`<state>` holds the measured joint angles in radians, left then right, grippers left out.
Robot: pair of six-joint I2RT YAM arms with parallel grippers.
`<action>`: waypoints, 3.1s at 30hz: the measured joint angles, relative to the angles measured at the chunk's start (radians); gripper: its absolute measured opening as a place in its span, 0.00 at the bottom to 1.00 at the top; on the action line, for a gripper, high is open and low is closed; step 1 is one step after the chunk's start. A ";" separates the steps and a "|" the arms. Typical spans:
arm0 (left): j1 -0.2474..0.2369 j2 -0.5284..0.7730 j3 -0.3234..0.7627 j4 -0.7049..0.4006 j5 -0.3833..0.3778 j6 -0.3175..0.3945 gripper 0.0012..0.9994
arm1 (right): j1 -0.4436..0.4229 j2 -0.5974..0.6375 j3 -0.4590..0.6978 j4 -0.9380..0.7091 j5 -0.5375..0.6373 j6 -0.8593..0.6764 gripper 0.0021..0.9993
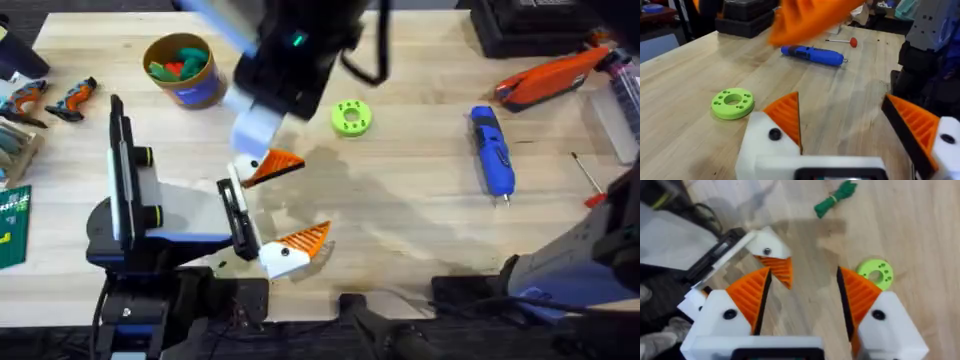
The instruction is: Pick up the gripper from the table and insert it into the empty holder that is missing its gripper. Then pick up a screw, insert it into the mounting hole, and use the screwdriver to tighten it. Finally, clean up the table by picking up the vegetable and placing it into the bucket.
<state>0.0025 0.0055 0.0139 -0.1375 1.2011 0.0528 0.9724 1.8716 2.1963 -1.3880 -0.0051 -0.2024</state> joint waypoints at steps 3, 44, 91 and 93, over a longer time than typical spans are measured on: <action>0.000 0.000 0.000 0.000 0.000 0.000 0.99 | -0.046 -0.013 0.000 -0.001 0.000 0.027 0.78; 0.000 0.000 0.000 0.000 0.000 0.000 0.99 | -0.917 -0.714 -0.968 0.205 0.170 0.350 0.99; 0.000 0.000 0.000 0.000 0.000 0.004 0.01 | -0.962 -0.616 -0.969 0.271 0.170 0.301 0.99; 0.000 0.000 0.000 0.000 0.000 0.004 0.01 | -0.980 -0.580 -0.969 0.287 0.165 0.283 0.99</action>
<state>0.0025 0.0051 0.0139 -0.1375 1.2011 0.0570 -0.0075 1.2916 1.2274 -1.1007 0.1602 0.0804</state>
